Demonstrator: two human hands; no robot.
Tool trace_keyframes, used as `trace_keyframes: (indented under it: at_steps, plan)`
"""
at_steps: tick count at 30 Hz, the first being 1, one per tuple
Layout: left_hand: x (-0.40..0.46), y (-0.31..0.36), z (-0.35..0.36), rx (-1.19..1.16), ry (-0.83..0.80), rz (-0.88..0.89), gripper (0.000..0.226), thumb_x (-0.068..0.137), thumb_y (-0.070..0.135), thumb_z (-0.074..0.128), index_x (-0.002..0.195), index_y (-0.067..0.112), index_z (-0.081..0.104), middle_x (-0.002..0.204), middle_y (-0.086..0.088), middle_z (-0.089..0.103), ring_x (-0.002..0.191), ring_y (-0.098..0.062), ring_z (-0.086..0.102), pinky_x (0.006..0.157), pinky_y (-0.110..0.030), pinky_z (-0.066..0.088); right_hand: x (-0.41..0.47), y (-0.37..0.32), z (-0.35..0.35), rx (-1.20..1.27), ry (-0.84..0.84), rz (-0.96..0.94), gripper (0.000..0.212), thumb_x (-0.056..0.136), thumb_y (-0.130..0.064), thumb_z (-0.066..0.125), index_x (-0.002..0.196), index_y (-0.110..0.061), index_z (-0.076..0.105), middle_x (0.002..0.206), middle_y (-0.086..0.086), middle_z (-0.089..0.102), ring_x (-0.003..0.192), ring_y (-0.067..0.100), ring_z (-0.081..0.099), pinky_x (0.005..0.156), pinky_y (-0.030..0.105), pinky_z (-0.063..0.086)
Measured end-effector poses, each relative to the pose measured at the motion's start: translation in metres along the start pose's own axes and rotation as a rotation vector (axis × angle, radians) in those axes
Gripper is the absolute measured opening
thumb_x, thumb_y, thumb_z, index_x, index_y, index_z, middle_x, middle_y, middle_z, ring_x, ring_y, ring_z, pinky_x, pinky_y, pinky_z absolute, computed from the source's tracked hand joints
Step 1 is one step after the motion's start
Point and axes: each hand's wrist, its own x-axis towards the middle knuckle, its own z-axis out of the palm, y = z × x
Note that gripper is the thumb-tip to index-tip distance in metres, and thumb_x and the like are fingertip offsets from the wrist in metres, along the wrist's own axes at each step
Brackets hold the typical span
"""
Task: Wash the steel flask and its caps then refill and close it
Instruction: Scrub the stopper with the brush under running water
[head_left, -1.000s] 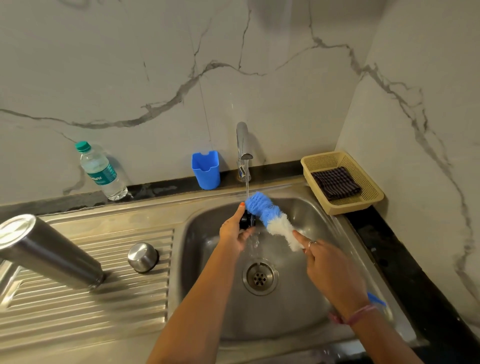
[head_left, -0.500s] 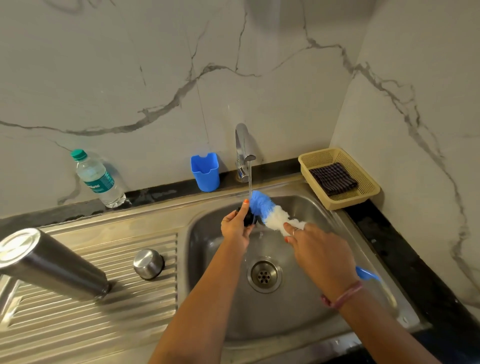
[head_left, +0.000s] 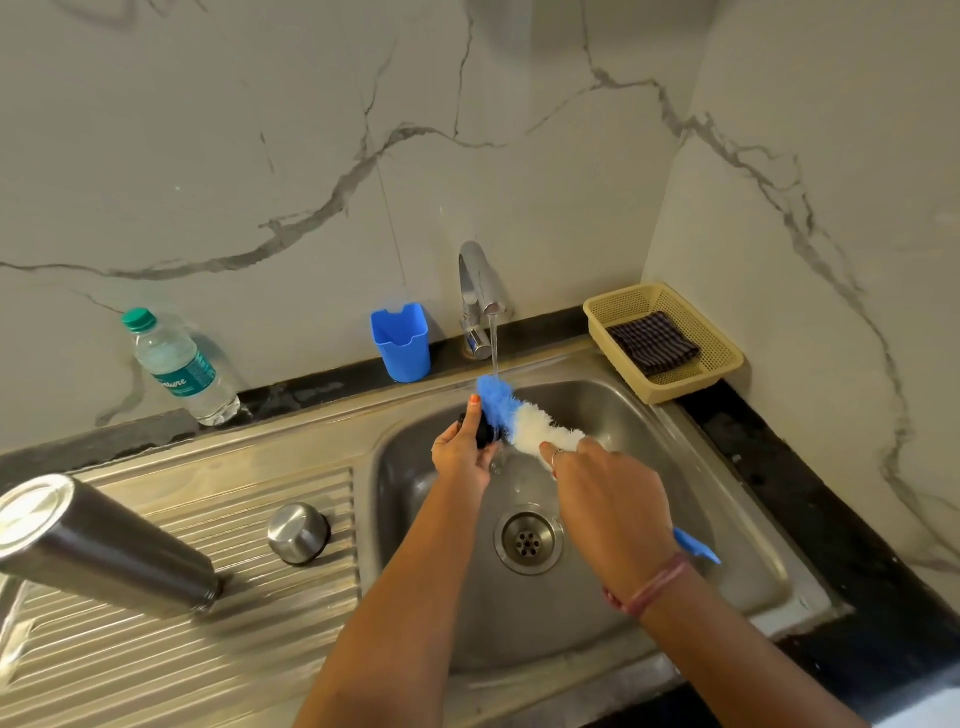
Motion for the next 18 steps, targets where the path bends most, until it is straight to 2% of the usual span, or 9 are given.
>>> trace_keyframes:
  at_steps: [2, 4, 8, 9, 12, 15, 18]
  plan:
    - [0.0, -0.001, -0.001, 0.024, -0.021, 0.003, 0.044, 0.079, 0.022, 0.081, 0.115, 0.002, 0.063, 0.117, -0.017, 0.065, 0.096, -0.03, 0.069, 0.067, -0.038, 0.063, -0.007, 0.0, -0.001, 0.01, 0.019, 0.016, 0.039, 0.1, -0.013, 0.041, 0.136, -0.026, 0.045, 0.109, 0.001, 0.056, 0.073, 0.016, 0.052, 0.059, 0.026, 0.04]
    - [-0.002, -0.004, 0.001, 0.027, -0.07, -0.002, 0.046, 0.08, 0.02, 0.08, 0.118, 0.001, 0.062, 0.115, -0.017, 0.065, 0.09, -0.027, 0.068, 0.065, -0.038, 0.063, -0.001, 0.003, -0.002, 0.006, 0.019, 0.041, 0.034, 0.1, -0.014, 0.04, 0.131, -0.024, 0.048, 0.109, 0.002, 0.058, 0.078, 0.017, 0.058, 0.061, 0.025, 0.041]
    - [-0.005, -0.006, 0.008, 0.0, -0.133, -0.007, 0.054, 0.077, 0.015, 0.082, 0.124, 0.002, 0.06, 0.121, -0.019, 0.065, 0.101, -0.03, 0.068, 0.084, -0.048, 0.06, 0.021, 0.0, 0.002, -0.002, 0.001, 0.047, 0.032, 0.098, -0.01, 0.041, 0.126, -0.021, 0.051, 0.109, 0.003, 0.059, 0.088, 0.02, 0.064, 0.062, 0.026, 0.042]
    - [-0.003, -0.006, 0.008, -0.009, -0.126, -0.002, 0.053, 0.078, 0.013, 0.082, 0.125, 0.002, 0.06, 0.12, -0.018, 0.065, 0.099, -0.029, 0.068, 0.084, -0.048, 0.06, 0.024, 0.0, 0.001, 0.01, 0.005, 0.043, 0.033, 0.097, -0.009, 0.042, 0.126, -0.022, 0.052, 0.108, 0.003, 0.06, 0.087, 0.02, 0.064, 0.062, 0.027, 0.043]
    - [0.002, 0.001, 0.005, -0.048, -0.096, 0.02, 0.048, 0.081, 0.007, 0.079, 0.124, 0.004, 0.059, 0.113, -0.016, 0.066, 0.09, -0.027, 0.068, 0.072, -0.046, 0.062, 0.018, 0.009, -0.003, 0.037, 0.015, 0.023, 0.034, 0.097, -0.01, 0.044, 0.126, -0.025, 0.053, 0.106, 0.0, 0.063, 0.084, 0.017, 0.064, 0.067, 0.027, 0.051]
    - [0.009, 0.007, 0.003, -0.073, -0.095, 0.01, 0.048, 0.081, 0.004, 0.077, 0.126, 0.006, 0.059, 0.121, -0.016, 0.062, 0.108, -0.035, 0.065, 0.077, -0.052, 0.061, 0.01, 0.015, -0.009, 0.034, 0.022, 0.044, 0.031, 0.097, -0.013, 0.045, 0.124, -0.025, 0.055, 0.104, -0.002, 0.065, 0.079, 0.014, 0.061, 0.068, 0.026, 0.051]
    - [0.006, 0.009, 0.006, -0.078, -0.138, 0.005, 0.047, 0.083, 0.003, 0.074, 0.127, 0.004, 0.059, 0.126, -0.018, 0.062, 0.116, -0.036, 0.061, 0.089, -0.055, 0.056, 0.02, 0.011, -0.009, 0.003, 0.021, 0.053, 0.027, 0.097, -0.012, 0.046, 0.121, -0.021, 0.055, 0.103, 0.001, 0.064, 0.081, 0.017, 0.063, 0.068, 0.026, 0.051]
